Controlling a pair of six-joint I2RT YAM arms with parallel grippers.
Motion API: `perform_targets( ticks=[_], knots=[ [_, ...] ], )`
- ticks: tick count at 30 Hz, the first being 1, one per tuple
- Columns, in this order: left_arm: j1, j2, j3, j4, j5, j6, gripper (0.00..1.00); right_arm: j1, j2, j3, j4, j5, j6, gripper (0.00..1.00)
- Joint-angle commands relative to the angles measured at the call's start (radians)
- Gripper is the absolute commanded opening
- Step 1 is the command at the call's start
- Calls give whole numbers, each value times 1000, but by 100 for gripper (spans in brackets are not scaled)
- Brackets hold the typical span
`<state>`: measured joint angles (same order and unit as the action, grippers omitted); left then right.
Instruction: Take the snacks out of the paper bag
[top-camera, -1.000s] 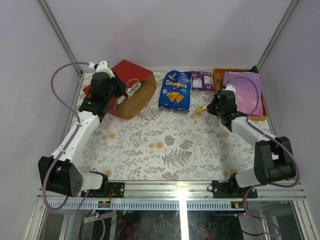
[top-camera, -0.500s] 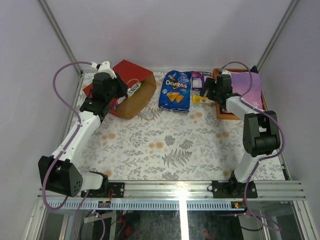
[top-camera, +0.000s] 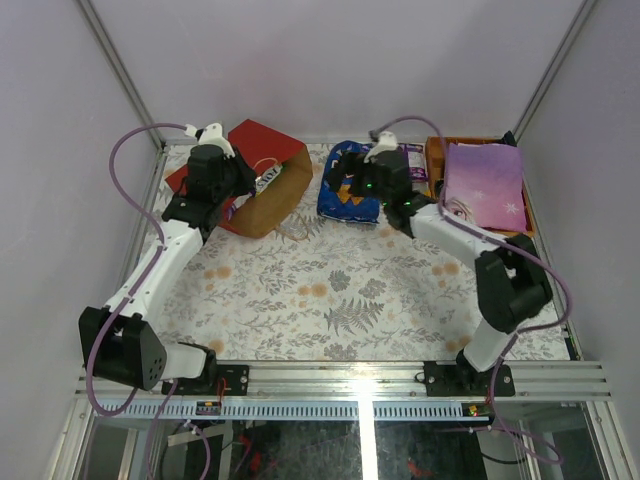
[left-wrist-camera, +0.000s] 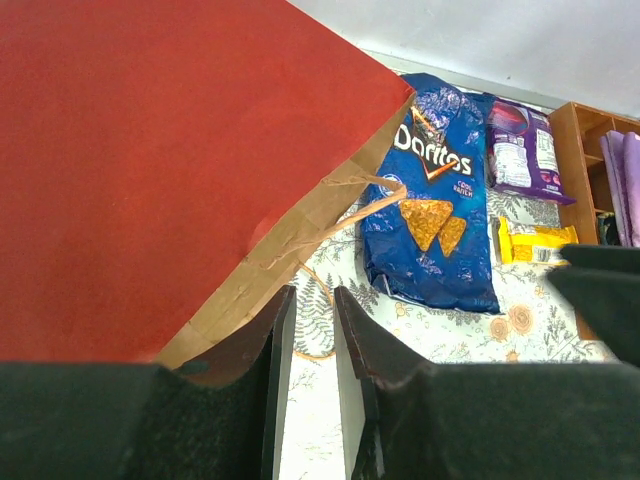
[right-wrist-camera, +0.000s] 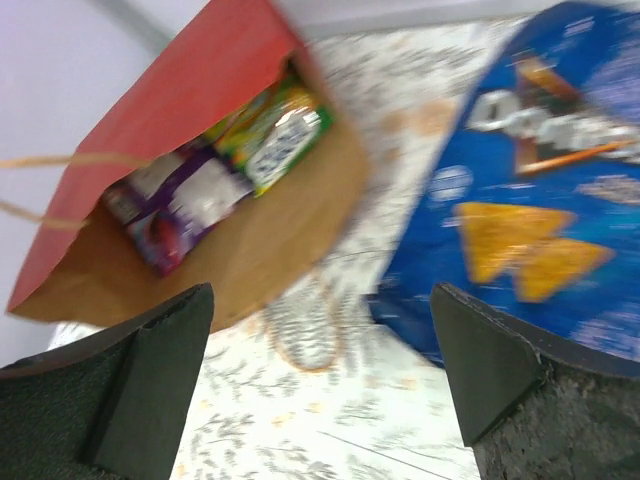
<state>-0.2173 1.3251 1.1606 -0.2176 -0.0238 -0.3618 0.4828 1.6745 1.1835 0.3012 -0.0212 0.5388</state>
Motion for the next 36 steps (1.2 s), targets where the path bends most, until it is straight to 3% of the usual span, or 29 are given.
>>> perform_targets(
  ticks=[1,9,24,36],
  knots=[
    [-5,-20,27,15,-4,2,22,122,163,125,86,-53,72,95],
    [-11,-40,28,23,61,-36,22,251,479,378,213,-147,273,88],
    [-47,-29,54,29,171,-68,22,330,969,955,129,-197,434,93],
    [-70,-14,59,19,139,-56,22,369,1032,992,81,-53,511,93]
  ],
)
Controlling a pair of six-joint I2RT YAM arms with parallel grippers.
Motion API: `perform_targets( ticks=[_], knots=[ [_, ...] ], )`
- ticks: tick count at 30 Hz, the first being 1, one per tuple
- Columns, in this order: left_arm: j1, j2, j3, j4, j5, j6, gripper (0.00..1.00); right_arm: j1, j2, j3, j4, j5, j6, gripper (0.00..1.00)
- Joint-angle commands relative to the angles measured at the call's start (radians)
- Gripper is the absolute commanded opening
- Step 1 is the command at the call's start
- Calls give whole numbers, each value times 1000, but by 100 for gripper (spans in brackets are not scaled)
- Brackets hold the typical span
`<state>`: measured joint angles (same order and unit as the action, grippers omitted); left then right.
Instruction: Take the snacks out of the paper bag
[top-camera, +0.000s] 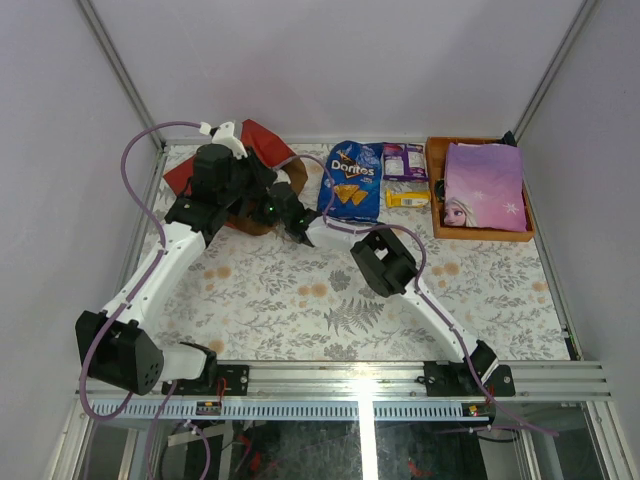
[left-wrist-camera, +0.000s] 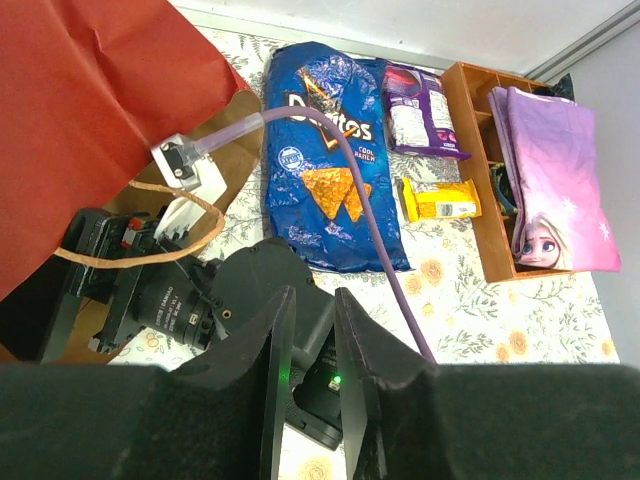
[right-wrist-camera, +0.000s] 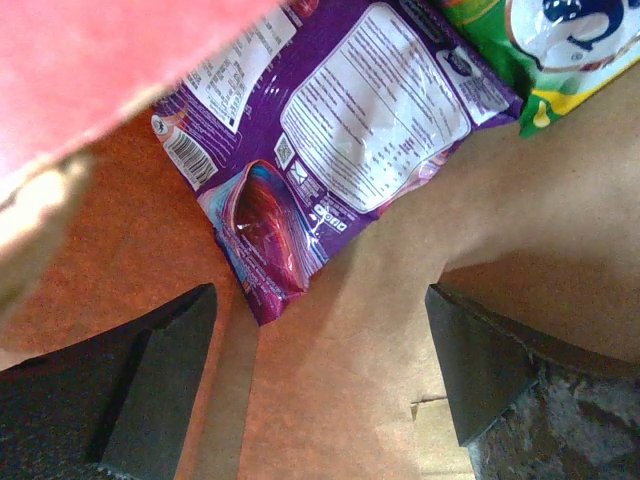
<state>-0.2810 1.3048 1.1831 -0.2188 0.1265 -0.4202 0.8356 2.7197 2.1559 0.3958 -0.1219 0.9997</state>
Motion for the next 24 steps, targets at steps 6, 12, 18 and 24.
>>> perform_targets(
  ticks=[6,12,18,24],
  knots=[
    [-16,4,49,-13,-74,38,23,19,-154,-220,118,83,47,94],
    [-41,23,64,-48,-159,101,66,17,-382,-513,255,118,7,97],
    [-64,31,59,-48,-226,143,72,-18,-496,-677,343,100,56,98],
    [-76,40,34,-11,-371,212,72,-29,-490,-686,373,56,98,96]
  ],
)
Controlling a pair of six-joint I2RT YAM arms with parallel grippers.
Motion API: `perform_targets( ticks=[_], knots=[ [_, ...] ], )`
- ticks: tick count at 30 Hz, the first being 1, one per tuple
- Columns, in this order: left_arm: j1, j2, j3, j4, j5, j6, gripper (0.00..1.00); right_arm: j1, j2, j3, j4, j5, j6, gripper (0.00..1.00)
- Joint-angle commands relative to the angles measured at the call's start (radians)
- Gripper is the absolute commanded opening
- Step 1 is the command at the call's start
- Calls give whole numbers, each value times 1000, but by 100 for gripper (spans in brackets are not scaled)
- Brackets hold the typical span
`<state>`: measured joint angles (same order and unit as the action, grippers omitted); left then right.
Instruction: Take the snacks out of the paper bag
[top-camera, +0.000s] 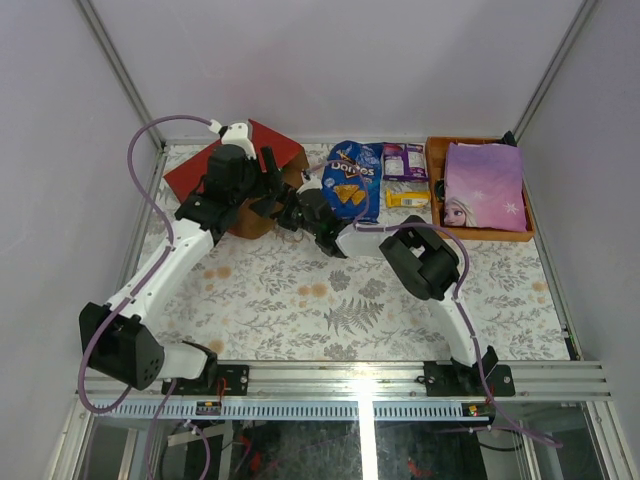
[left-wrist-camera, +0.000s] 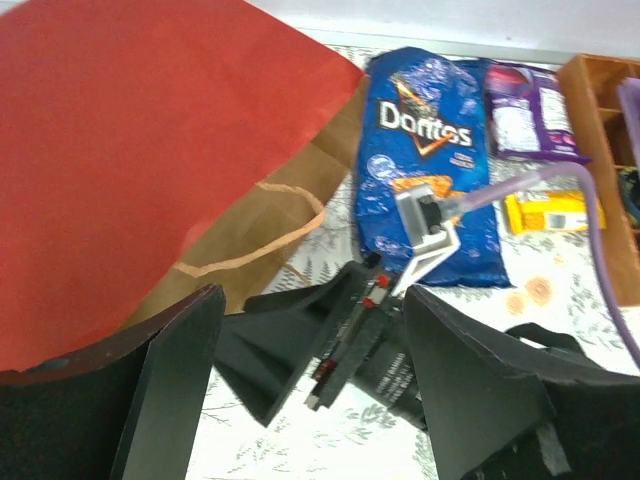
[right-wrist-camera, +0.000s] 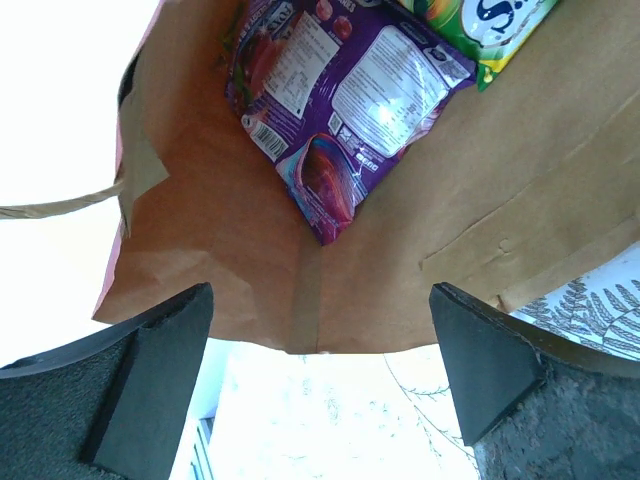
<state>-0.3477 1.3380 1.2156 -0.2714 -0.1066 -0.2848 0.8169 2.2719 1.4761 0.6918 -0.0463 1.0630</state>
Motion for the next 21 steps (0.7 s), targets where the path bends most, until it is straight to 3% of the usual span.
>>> perform_targets(
  ticks=[1,12,16,19,20,21],
  knots=[
    [-8,10,-6,53,-167,92,73,-10,-38,-5,80,-26,40,96],
    [2,113,22,57,-179,144,69,-11,-23,-6,100,-63,63,94],
    [5,134,27,67,-193,141,61,-10,-17,-7,107,-75,71,94],
    [8,135,28,101,-209,136,46,-10,-7,-2,117,-88,80,93],
    [10,136,32,110,-216,135,36,-10,-2,0,119,-93,83,93],
    [11,136,36,114,-221,132,17,-10,1,3,119,-98,85,92]
  ],
)
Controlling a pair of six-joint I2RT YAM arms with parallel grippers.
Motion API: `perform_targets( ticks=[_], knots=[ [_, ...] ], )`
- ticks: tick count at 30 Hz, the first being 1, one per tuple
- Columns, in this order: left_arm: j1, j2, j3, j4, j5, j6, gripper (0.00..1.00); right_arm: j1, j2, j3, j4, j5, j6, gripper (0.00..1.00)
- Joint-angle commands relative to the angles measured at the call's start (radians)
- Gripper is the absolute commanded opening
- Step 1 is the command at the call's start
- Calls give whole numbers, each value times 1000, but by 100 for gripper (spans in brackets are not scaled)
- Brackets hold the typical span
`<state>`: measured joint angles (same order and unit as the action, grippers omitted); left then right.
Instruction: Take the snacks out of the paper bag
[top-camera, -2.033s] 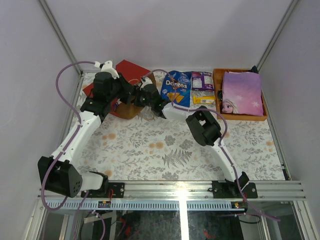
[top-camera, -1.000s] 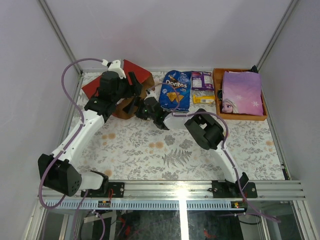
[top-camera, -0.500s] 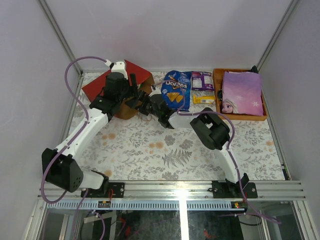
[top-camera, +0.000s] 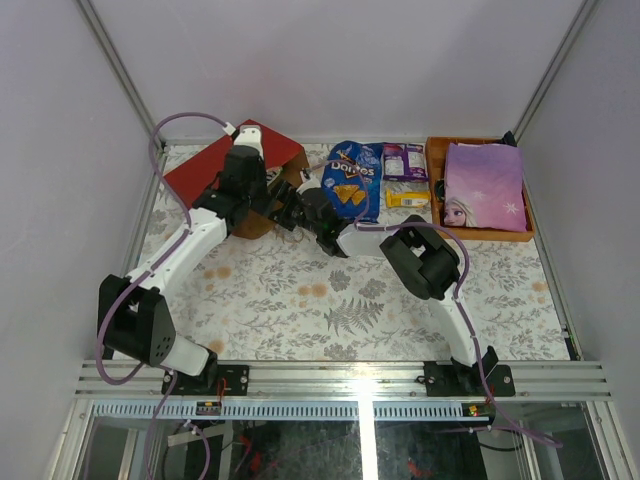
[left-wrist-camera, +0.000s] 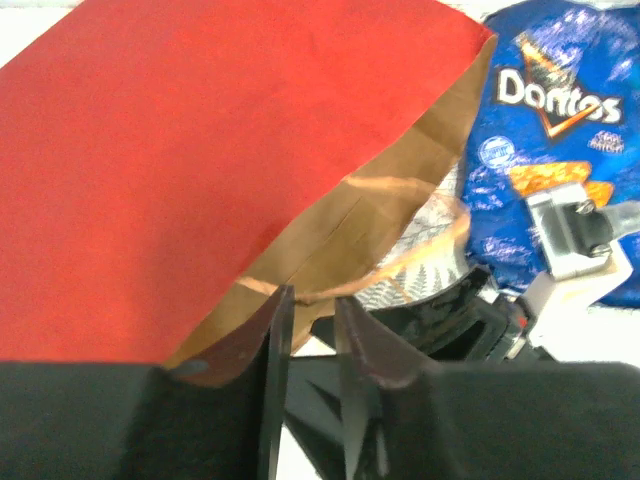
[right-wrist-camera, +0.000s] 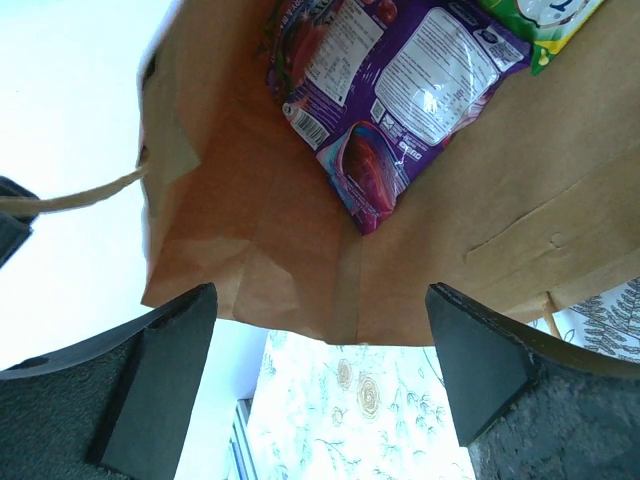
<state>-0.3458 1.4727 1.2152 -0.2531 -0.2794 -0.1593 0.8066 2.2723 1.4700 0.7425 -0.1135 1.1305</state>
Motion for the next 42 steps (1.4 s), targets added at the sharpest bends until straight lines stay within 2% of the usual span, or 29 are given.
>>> perform_targets(
  ticks=[1,2,10,14,16,23,33,42],
  knots=[
    [9,3,43,100,-49,3,5,0,3,12,69,-33,19,92],
    [10,2,47,102,-48,-2,0,1,6,13,70,-33,22,92],
    [11,-32,54,83,9,-39,0,0,32,11,104,-26,112,91],
    [3,-71,26,101,97,-99,0,0,63,14,163,-21,191,85],
    [-21,-82,14,106,79,-98,0,0,72,23,162,-17,206,82],
    [-50,-115,4,72,40,-89,0,-1,57,9,60,17,207,81],
    [-61,-200,22,21,201,-100,0,-9,97,65,-59,5,158,81],
    [-65,-141,35,-4,198,-93,0,-10,199,261,-201,-8,110,81]
  ],
)
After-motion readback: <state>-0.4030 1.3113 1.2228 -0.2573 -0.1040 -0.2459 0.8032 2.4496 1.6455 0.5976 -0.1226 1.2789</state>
